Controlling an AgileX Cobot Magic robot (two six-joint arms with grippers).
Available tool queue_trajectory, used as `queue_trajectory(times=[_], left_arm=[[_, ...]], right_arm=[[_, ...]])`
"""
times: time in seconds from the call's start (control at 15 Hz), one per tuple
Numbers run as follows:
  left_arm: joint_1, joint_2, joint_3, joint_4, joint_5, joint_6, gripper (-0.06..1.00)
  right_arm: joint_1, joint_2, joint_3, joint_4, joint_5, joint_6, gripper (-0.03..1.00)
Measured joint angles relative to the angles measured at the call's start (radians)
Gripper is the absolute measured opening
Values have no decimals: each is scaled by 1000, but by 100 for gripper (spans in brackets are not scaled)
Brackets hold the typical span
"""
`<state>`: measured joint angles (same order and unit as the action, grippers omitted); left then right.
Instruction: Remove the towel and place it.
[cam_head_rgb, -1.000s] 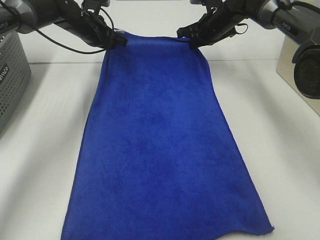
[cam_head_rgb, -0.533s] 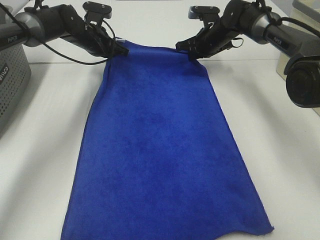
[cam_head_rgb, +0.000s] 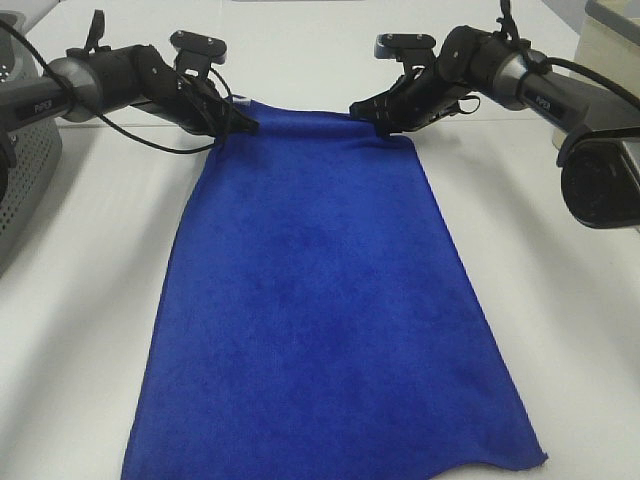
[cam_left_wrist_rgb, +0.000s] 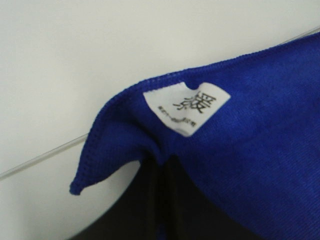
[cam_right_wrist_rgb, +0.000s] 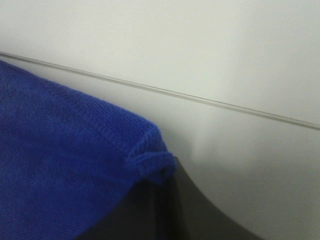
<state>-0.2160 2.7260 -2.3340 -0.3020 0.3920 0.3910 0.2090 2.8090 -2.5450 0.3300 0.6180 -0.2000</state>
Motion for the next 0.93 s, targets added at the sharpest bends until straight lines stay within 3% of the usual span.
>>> queue_trajectory(times=[0.4,0.6,0.8,0.93], left_arm=[[0,3,0,0,-54,0,1],[0,11,0,1,-75,-1,2],[0,21,0,4,-92,-1,10],[0,21,0,4,-125,-1,29]], right_arm=[[0,0,0,0,-78,-26,19],[0,0,0,0,-99,-53,32],[0,0,0,0,-131,-64,46],[0,9,0,-19,-170,-97,49]])
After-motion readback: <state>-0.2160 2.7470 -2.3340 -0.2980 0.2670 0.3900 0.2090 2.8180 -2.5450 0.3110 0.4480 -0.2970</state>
